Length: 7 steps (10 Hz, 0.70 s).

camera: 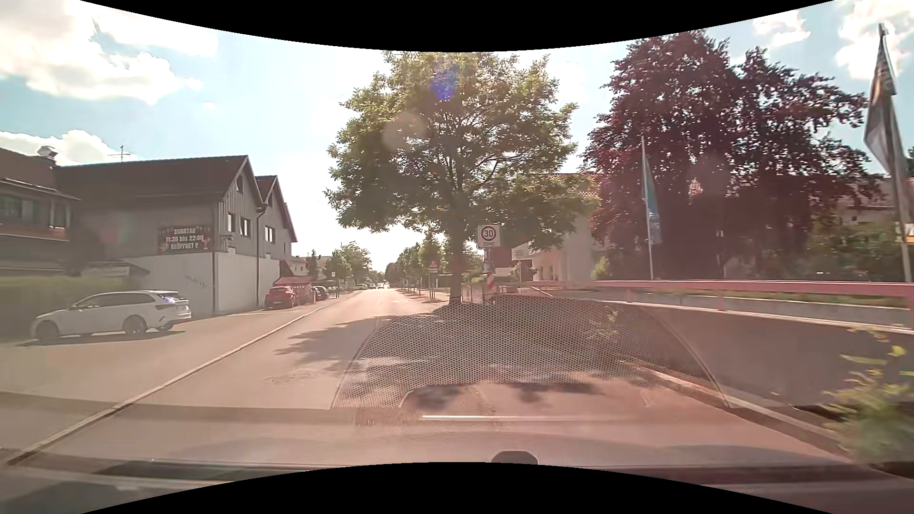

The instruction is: Follow the waypoints while adhering to traffic rules and regulations

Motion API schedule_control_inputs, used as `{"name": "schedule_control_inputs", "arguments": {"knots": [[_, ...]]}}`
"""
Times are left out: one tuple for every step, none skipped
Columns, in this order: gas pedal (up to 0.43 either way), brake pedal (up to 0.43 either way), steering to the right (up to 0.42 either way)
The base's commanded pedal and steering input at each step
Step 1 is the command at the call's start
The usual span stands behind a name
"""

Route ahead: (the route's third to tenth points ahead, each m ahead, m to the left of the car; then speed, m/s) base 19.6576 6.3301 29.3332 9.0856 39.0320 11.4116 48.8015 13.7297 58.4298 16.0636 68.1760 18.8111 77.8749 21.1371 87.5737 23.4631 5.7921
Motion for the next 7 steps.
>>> {"name": "schedule_control_inputs", "arguments": {"knots": [[0.079, 0.000, -0.188], [0.079, 0.000, -0.184], [0.079, 0.000, -0.175], [0.079, 0.000, -0.163], [0.079, 0.000, -0.142], [0.079, 0.000, -0.122], [0.079, 0.000, -0.104]]}}
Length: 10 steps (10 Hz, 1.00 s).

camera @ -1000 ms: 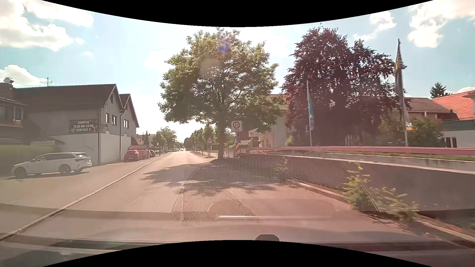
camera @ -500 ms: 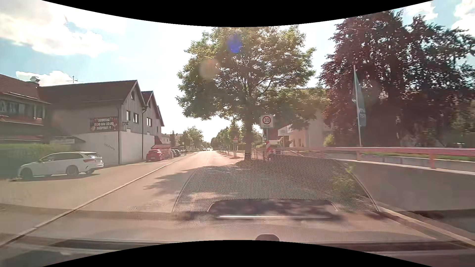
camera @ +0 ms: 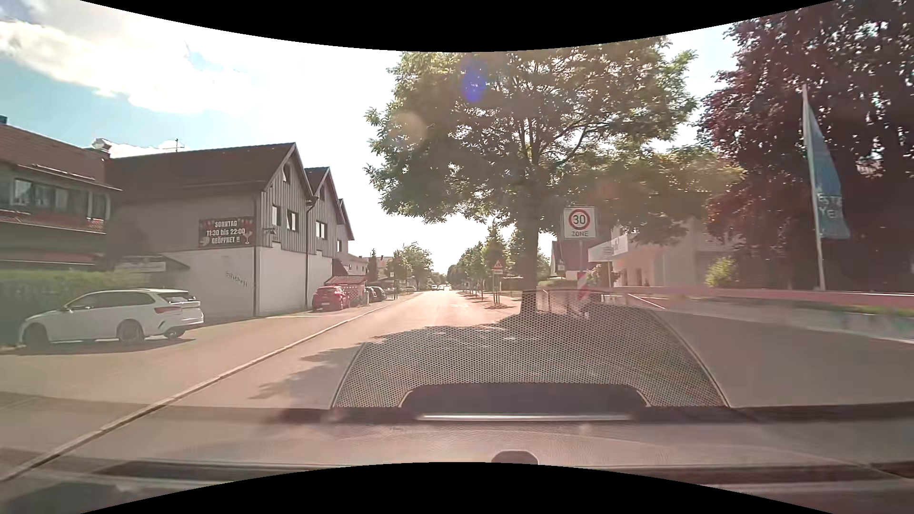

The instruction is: Follow the waypoints while adhering to traffic rules and regulations

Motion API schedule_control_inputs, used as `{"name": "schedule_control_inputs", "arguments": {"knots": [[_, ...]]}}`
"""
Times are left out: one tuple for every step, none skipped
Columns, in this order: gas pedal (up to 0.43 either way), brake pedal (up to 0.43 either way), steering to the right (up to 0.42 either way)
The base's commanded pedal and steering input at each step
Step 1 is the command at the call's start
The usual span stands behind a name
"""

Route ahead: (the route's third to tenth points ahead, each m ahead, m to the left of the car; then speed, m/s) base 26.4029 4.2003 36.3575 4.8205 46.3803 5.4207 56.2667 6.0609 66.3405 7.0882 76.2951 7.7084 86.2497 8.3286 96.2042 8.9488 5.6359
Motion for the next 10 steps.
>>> {"name": "schedule_control_inputs", "arguments": {"knots": [[0.079, 0.000, -0.086], [0.079, 0.000, -0.072], [0.087, 0.000, -0.061], [0.087, 0.000, -0.046], [0.087, 0.000, -0.030], [0.098, 0.000, -0.021], [0.098, 0.000, -0.015], [0.098, 0.000, -0.013], [0.098, 0.000, -0.012], [0.098, 0.000, -0.008]]}}
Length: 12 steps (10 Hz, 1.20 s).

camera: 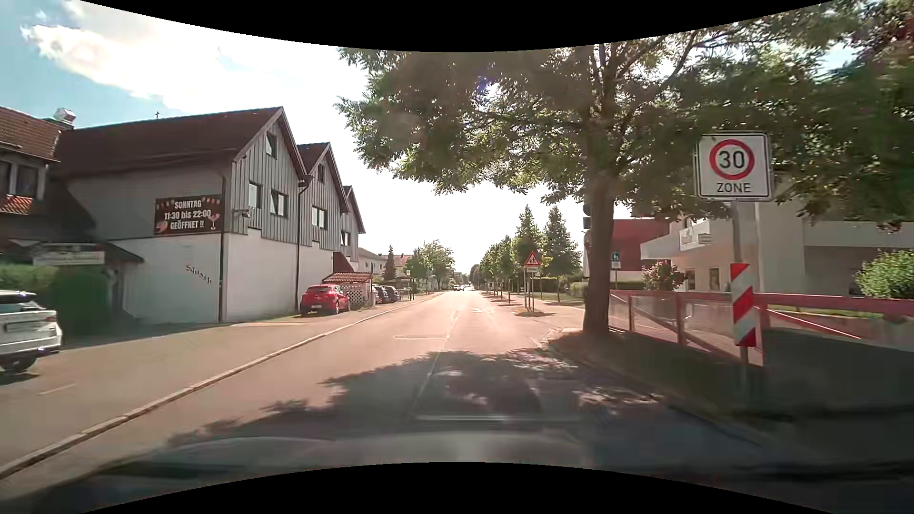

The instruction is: Follow the waypoints while adhering to traffic rules and regulations

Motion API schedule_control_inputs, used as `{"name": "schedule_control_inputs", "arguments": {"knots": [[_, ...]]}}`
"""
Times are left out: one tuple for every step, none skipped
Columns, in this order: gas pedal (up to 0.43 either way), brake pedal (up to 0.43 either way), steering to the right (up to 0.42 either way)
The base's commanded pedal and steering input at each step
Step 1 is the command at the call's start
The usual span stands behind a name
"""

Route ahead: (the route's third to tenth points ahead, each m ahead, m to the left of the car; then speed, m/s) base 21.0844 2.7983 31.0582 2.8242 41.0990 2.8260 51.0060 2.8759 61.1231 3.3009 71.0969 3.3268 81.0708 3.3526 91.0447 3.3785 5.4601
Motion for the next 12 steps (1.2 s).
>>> {"name": "schedule_control_inputs", "arguments": {"knots": [[0.098, 0.000, 0.000], [0.098, 0.000, 0.000], [0.098, 0.000, 0.000], [0.098, 0.000, 0.000], [0.098, 0.000, 0.001], [0.098, 0.000, 0.001], [0.098, 0.000, 0.003], [0.098, 0.000, 0.003], [0.098, 0.000, 0.003], [0.098, 0.000, 0.004], [0.098, 0.000, 0.004], [0.098, 0.000, 0.003]]}}
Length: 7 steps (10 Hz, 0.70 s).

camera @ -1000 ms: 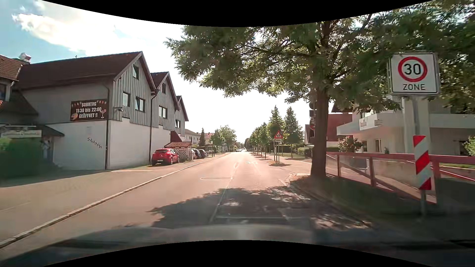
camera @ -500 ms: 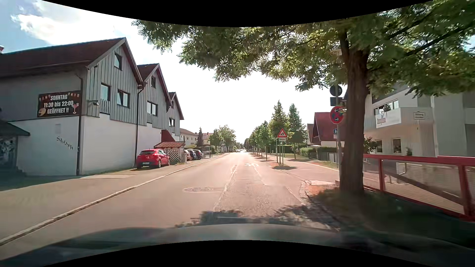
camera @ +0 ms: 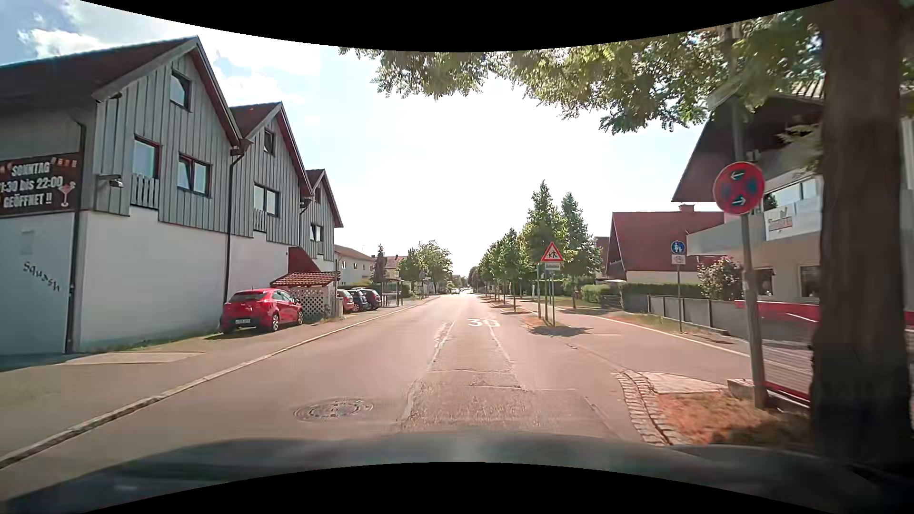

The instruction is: Follow the waypoints while adhering to traffic rules and regulations

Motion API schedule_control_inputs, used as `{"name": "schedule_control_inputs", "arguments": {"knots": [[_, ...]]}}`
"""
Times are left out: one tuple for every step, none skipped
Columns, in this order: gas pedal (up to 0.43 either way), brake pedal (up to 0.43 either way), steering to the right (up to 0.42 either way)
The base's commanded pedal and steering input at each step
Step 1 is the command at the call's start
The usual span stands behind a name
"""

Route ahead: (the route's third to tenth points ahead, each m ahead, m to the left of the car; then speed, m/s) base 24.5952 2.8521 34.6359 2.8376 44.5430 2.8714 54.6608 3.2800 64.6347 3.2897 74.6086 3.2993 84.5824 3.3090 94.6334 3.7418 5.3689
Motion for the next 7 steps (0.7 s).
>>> {"name": "schedule_control_inputs", "arguments": {"knots": [[0.098, 0.000, 0.002], [0.110, 0.000, 0.000], [0.110, 0.000, -0.002], [0.118, 0.000, -0.005], [0.118, 0.000, -0.006], [0.118, 0.000, -0.006], [0.118, 0.000, -0.007]]}}
